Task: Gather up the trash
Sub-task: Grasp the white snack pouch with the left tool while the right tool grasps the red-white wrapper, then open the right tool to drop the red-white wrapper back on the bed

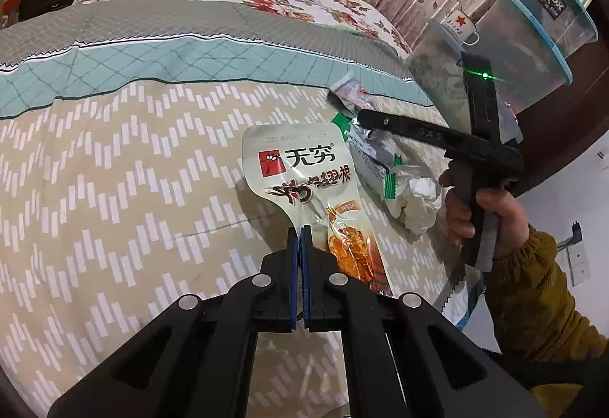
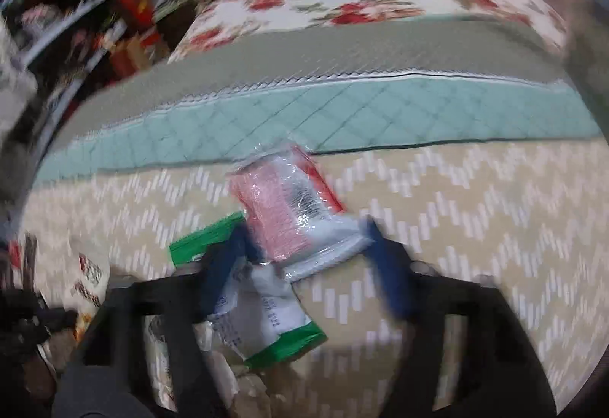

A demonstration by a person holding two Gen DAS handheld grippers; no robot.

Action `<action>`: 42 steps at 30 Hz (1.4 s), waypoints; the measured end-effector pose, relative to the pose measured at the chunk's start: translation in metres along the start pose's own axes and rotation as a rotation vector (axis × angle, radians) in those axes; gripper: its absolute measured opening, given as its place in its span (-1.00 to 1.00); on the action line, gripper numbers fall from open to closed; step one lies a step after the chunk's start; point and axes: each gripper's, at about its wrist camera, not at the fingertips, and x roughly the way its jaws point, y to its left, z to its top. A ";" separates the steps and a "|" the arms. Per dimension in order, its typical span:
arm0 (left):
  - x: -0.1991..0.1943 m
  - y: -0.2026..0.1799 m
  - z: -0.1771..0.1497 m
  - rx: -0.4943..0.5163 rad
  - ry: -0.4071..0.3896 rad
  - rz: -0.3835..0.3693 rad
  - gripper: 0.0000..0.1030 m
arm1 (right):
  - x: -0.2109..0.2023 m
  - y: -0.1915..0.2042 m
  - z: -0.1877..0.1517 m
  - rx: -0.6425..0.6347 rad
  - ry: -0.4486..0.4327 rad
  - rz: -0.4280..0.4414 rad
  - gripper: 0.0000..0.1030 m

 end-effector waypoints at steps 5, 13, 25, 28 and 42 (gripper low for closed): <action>-0.002 -0.007 0.004 0.018 -0.011 0.036 -0.97 | -0.029 -0.003 -0.010 0.045 -0.093 0.047 -0.23; -0.001 -0.026 0.006 0.079 -0.028 0.119 -0.97 | -0.112 -0.029 -0.080 0.192 -0.260 0.092 -0.23; 0.001 -0.051 -0.007 0.199 -0.060 0.236 -0.97 | -0.129 -0.048 -0.183 0.373 -0.181 0.103 -0.23; -0.002 -0.054 -0.012 0.217 -0.071 0.249 -0.97 | -0.127 -0.043 -0.190 0.374 -0.173 0.112 -0.23; -0.015 -0.052 -0.030 0.233 -0.099 0.275 -0.97 | -0.124 0.002 -0.191 0.278 -0.139 0.139 -0.22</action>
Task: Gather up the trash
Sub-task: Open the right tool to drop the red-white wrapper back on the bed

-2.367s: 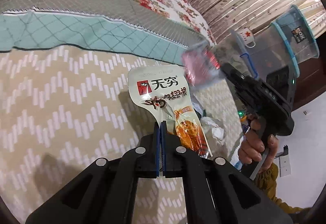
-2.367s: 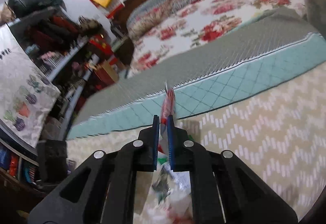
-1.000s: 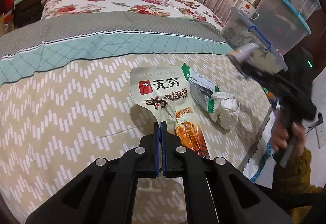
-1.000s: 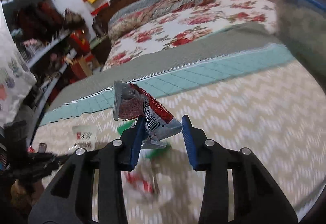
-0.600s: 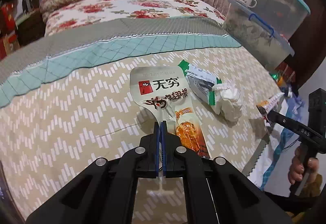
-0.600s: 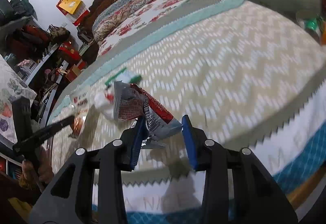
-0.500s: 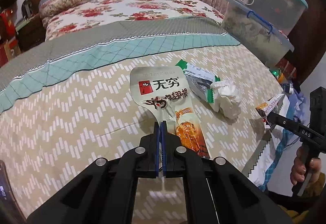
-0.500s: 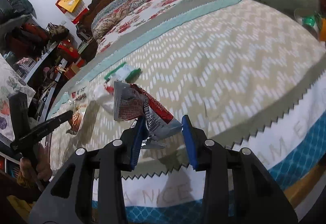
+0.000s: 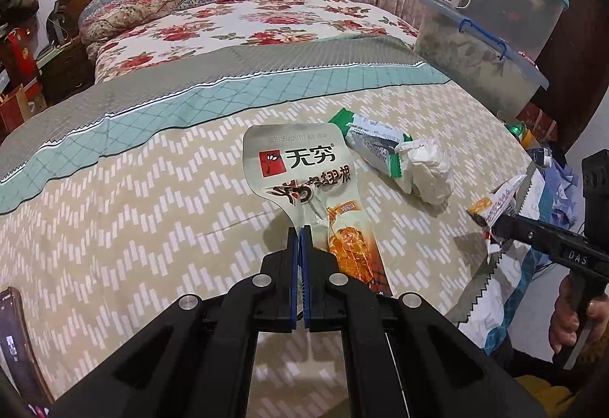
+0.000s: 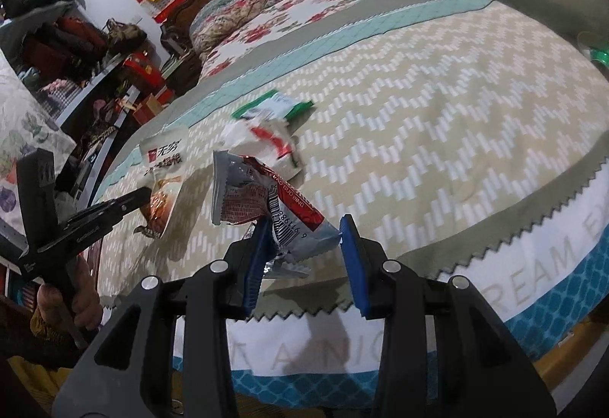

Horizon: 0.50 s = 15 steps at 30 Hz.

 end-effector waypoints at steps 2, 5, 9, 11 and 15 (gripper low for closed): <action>0.000 0.001 -0.002 0.000 0.001 0.003 -0.97 | 0.005 0.008 0.000 -0.013 0.010 0.003 -0.21; 0.000 0.002 -0.006 -0.003 0.007 -0.002 -0.97 | 0.011 0.016 -0.002 -0.028 0.021 0.006 -0.13; -0.001 0.006 -0.016 -0.008 0.013 0.006 -0.97 | 0.013 0.023 -0.009 -0.028 0.007 0.003 0.31; -0.003 0.007 -0.019 -0.014 0.012 0.015 -0.96 | 0.011 0.027 -0.011 -0.035 -0.006 0.006 0.37; -0.008 0.012 -0.021 -0.031 0.007 0.021 -0.80 | 0.003 0.034 -0.011 -0.042 -0.042 0.012 0.39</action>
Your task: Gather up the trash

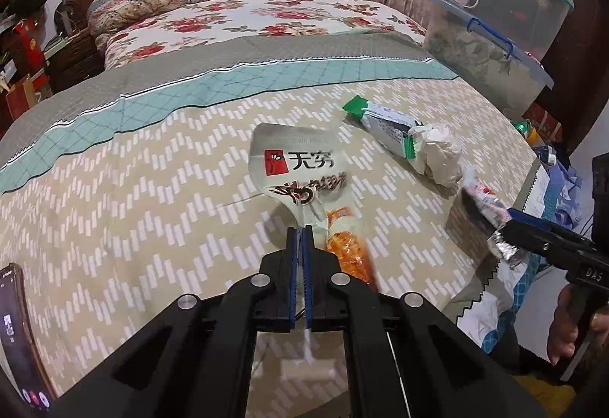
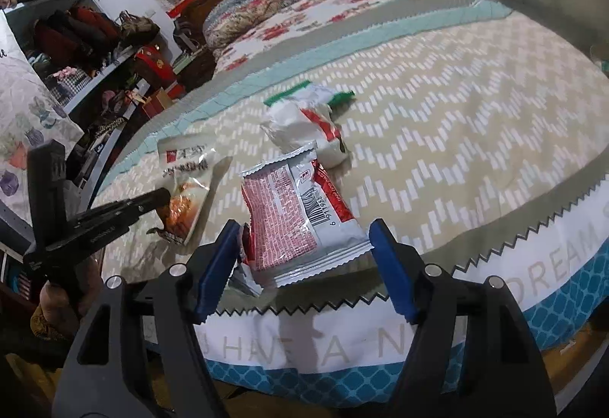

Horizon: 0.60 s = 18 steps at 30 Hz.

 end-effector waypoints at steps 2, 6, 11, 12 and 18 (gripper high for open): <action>-0.008 0.006 -0.001 -0.026 -0.021 0.003 -0.36 | -0.005 -0.001 -0.001 0.011 -0.019 0.000 0.42; -0.020 0.018 -0.002 -0.059 -0.045 0.005 -0.27 | -0.014 -0.006 0.000 0.030 -0.049 0.002 0.42; -0.027 0.026 -0.006 -0.097 -0.030 0.008 -0.21 | -0.019 -0.008 -0.001 0.033 -0.063 0.011 0.43; -0.027 0.026 -0.008 -0.100 -0.023 0.006 -0.19 | -0.020 -0.009 -0.001 0.034 -0.066 0.014 0.43; -0.022 0.021 -0.013 -0.094 0.005 0.002 0.00 | -0.026 -0.008 -0.002 0.022 -0.091 0.000 0.43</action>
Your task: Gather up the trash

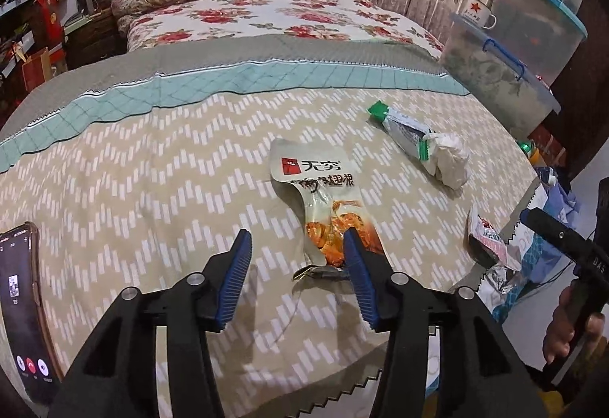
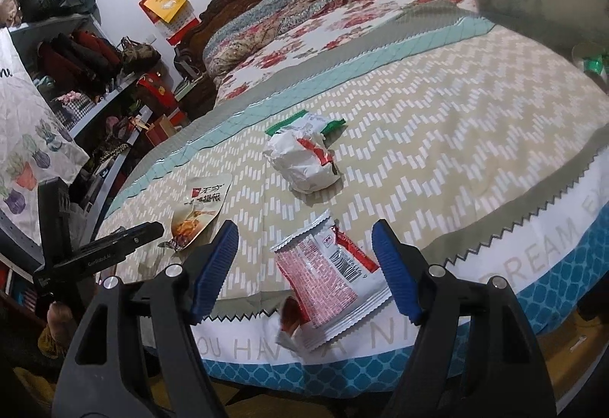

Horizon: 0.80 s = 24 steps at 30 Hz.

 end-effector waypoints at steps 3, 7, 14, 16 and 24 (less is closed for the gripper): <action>0.008 0.001 0.007 -0.026 0.018 -0.029 0.22 | -0.004 0.003 -0.005 -0.052 -0.010 -0.062 0.53; 0.030 -0.005 0.016 -0.045 0.079 -0.077 0.31 | 0.003 0.006 -0.017 -0.131 0.025 -0.138 0.63; 0.045 -0.033 0.011 0.057 0.044 -0.010 -0.28 | 0.029 0.014 -0.034 -0.260 0.106 -0.193 0.00; 0.040 -0.036 0.010 0.063 0.042 -0.017 -0.29 | 0.025 0.020 -0.036 -0.311 0.084 -0.218 -0.34; -0.015 -0.069 0.024 0.128 -0.037 -0.177 -0.28 | -0.010 -0.006 -0.023 -0.203 -0.033 -0.123 -0.40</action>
